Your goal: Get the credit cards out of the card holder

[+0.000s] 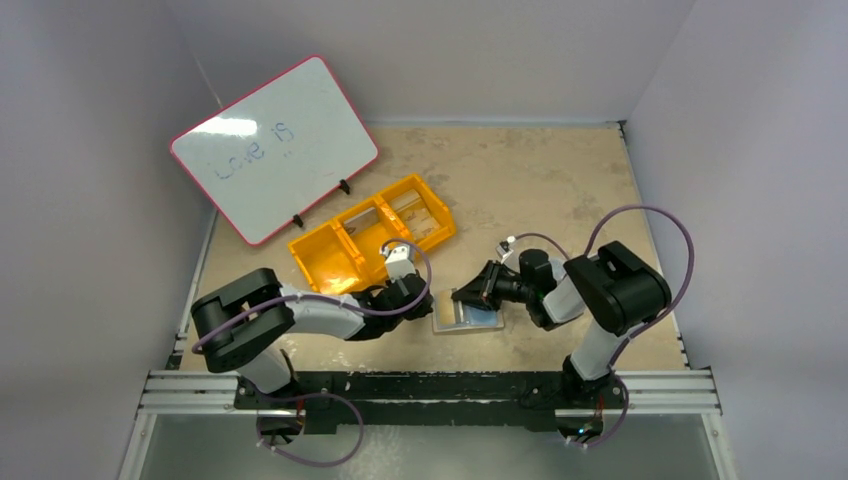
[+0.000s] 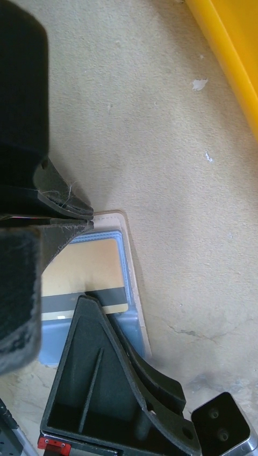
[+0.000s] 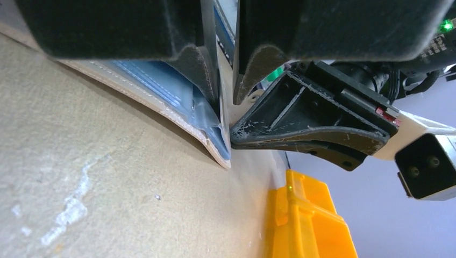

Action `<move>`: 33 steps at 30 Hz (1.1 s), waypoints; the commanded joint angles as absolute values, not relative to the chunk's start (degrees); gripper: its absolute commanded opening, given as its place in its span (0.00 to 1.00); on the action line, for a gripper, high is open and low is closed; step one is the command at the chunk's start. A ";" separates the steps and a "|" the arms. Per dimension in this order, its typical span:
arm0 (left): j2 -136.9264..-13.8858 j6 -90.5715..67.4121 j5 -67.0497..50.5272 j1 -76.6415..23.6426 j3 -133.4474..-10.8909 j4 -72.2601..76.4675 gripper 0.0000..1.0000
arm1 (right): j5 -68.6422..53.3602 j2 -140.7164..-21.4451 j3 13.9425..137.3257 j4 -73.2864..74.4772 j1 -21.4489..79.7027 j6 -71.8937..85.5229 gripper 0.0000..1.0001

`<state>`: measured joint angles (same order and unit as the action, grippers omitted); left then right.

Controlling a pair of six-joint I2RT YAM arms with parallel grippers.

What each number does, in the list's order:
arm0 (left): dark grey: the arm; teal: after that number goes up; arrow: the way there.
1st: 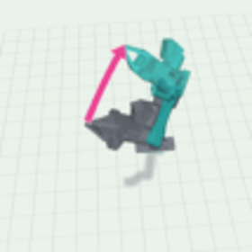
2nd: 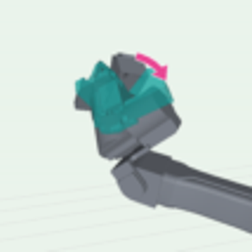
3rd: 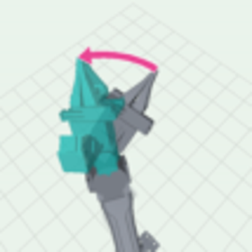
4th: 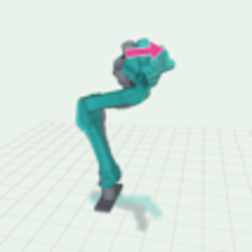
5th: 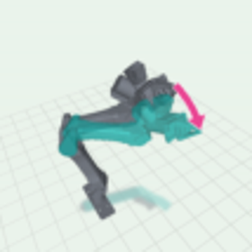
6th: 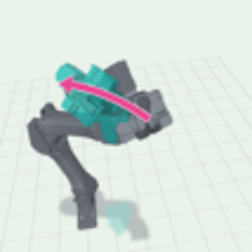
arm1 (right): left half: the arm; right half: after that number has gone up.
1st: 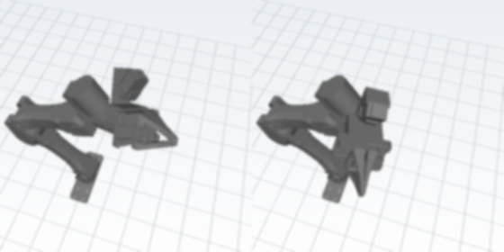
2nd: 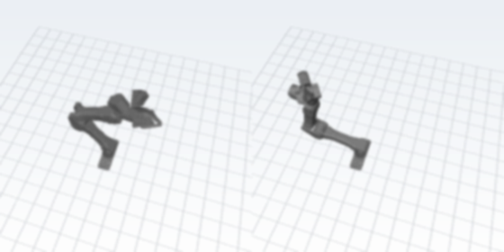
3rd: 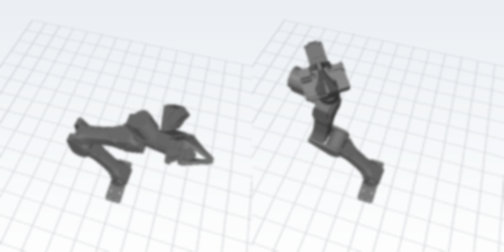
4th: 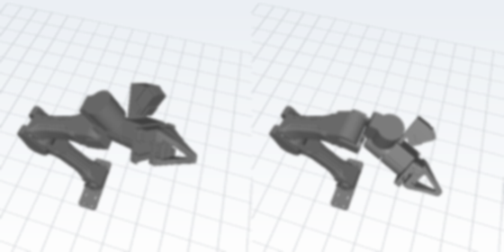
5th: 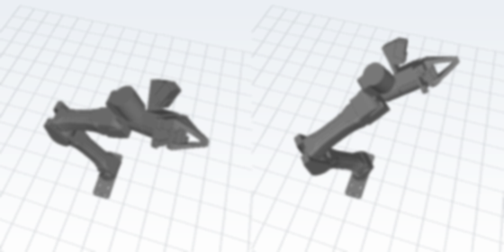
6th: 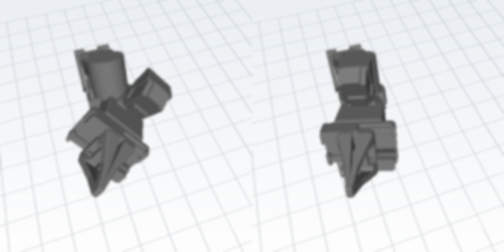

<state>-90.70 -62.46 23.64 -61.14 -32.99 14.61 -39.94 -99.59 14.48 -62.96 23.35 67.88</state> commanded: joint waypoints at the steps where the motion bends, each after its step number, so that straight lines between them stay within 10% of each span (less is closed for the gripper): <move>1: -91.86 -62.16 20.91 -62.11 -30.57 4.37 0.00 | -39.61 -96.42 14.60 -56.90 23.79 63.25 0.18; 18: -92.68 -62.20 21.42 -62.14 -30.48 5.11 0.00 | -40.42 -92.41 13.70 -51.19 23.62 60.49 0.23; 28: -93.04 -62.31 21.46 -62.14 -30.37 5.60 0.00 | -40.77 -87.73 13.27 -49.02 23.20 60.12 0.07; 33: -93.51 -61.91 21.27 -62.14 -30.86 5.32 0.00 | -41.52 -86.61 13.35 -48.31 23.21 59.73 0.21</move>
